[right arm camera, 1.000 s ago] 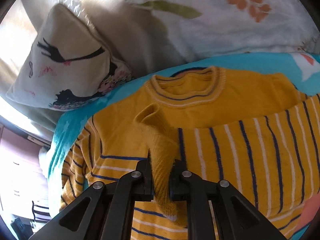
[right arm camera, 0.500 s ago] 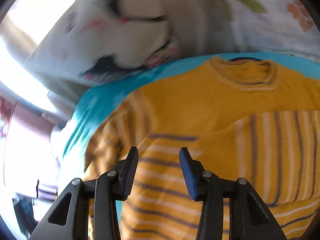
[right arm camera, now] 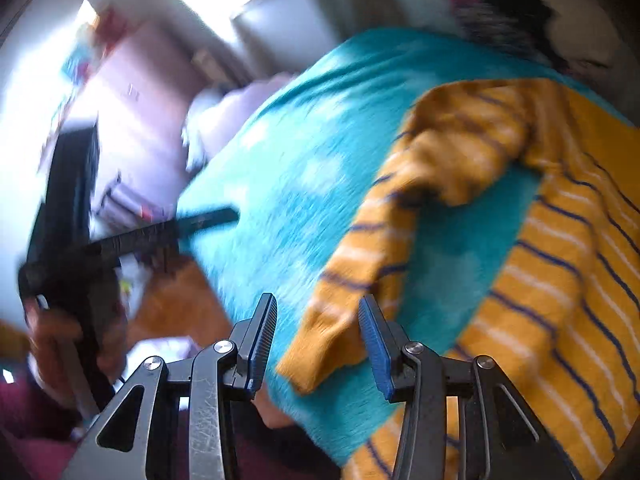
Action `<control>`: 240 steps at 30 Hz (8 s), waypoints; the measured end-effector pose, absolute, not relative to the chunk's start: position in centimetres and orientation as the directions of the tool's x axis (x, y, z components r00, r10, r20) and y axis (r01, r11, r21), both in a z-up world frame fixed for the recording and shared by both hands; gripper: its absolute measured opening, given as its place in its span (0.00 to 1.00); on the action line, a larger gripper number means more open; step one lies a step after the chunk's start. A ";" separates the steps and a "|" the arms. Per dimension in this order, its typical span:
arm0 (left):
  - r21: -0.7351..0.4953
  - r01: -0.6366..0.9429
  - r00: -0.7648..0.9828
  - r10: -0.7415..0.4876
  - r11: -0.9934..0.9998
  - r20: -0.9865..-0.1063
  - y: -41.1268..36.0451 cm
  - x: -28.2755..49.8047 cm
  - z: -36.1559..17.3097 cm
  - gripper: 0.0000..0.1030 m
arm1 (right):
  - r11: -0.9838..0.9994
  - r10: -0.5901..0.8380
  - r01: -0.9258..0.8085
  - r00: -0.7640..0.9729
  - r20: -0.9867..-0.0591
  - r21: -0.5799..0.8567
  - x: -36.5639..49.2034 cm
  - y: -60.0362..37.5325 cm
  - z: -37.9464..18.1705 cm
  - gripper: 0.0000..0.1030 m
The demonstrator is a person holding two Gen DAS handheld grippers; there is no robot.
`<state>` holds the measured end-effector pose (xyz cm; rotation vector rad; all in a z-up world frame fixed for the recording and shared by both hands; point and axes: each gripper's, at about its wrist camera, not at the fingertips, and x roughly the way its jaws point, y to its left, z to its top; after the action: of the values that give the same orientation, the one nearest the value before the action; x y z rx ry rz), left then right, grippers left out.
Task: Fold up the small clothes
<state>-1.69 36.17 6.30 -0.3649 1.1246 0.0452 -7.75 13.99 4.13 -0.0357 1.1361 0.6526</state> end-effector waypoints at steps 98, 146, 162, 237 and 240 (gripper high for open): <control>-0.487 0.122 0.223 -0.502 0.865 -0.836 17.3 -9.8 2.7 0.43 | 0.733 0.344 0.376 0.515 -0.786 0.567 -24.0 -26.4 -2.0 0.42; -0.529 0.037 0.327 -0.510 0.848 -0.795 16.0 -14.1 8.3 0.08 | 0.756 0.599 -0.027 0.431 -0.675 0.654 -28.4 -22.5 2.4 0.09; -0.443 0.229 0.364 -0.498 0.867 -0.787 6.6 7.9 10.5 0.08 | 0.795 0.410 0.110 0.628 -0.661 0.597 -10.5 -27.2 8.2 0.09; -0.097 0.067 0.646 -0.117 0.993 -0.754 10.5 -7.7 14.4 0.98 | 0.868 0.168 0.295 0.583 -0.795 0.400 -25.9 -30.8 1.7 0.60; -0.145 0.063 0.608 -0.153 0.988 -0.779 11.2 -7.4 13.0 0.98 | 0.873 0.144 0.309 0.577 -0.804 0.378 -26.8 -31.0 1.5 0.60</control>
<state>-7.38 11.19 12.95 -0.1063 0.9097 -0.1247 -26.75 -31.01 1.52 0.5212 0.9620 -0.1023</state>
